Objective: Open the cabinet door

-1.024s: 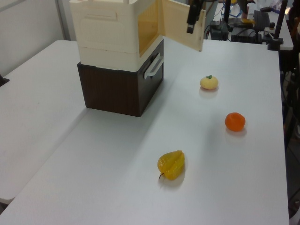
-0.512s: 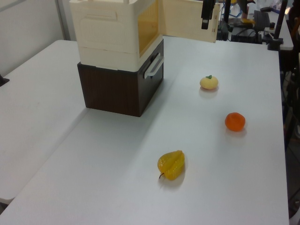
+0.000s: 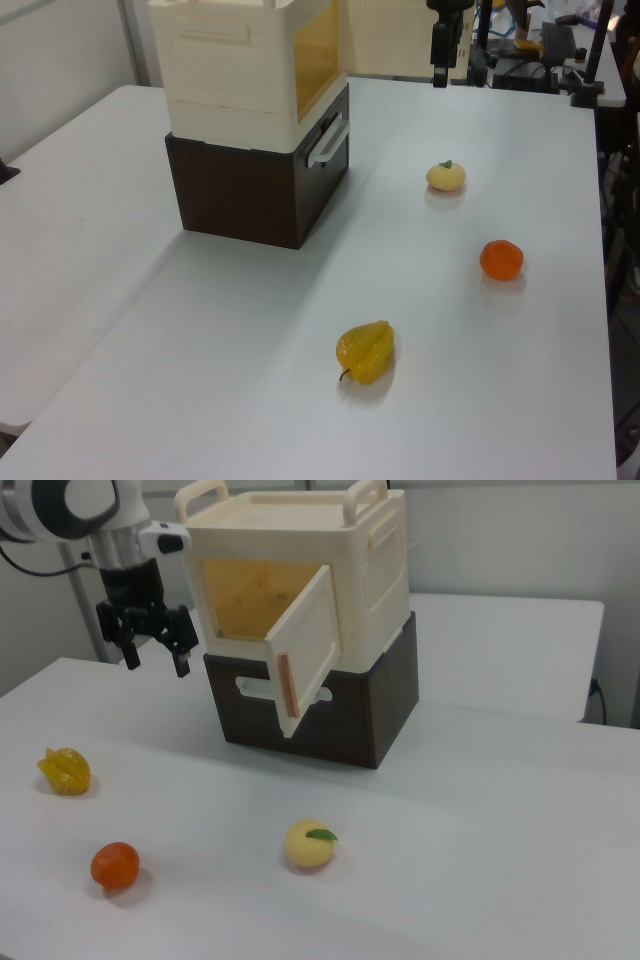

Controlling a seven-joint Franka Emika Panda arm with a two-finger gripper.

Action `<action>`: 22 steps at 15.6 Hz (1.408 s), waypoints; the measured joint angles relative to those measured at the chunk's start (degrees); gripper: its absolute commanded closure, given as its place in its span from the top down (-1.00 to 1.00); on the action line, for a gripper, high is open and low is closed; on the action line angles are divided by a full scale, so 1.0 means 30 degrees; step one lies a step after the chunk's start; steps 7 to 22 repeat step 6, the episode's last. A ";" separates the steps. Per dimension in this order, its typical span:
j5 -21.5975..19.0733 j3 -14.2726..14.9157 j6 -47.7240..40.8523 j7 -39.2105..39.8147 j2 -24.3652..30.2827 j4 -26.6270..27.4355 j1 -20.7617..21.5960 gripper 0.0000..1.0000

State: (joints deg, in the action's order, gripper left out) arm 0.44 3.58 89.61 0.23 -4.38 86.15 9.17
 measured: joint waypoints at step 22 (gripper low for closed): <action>0.0786 0.0127 0.0496 -0.0197 0.0166 0.0876 -0.0079 1.00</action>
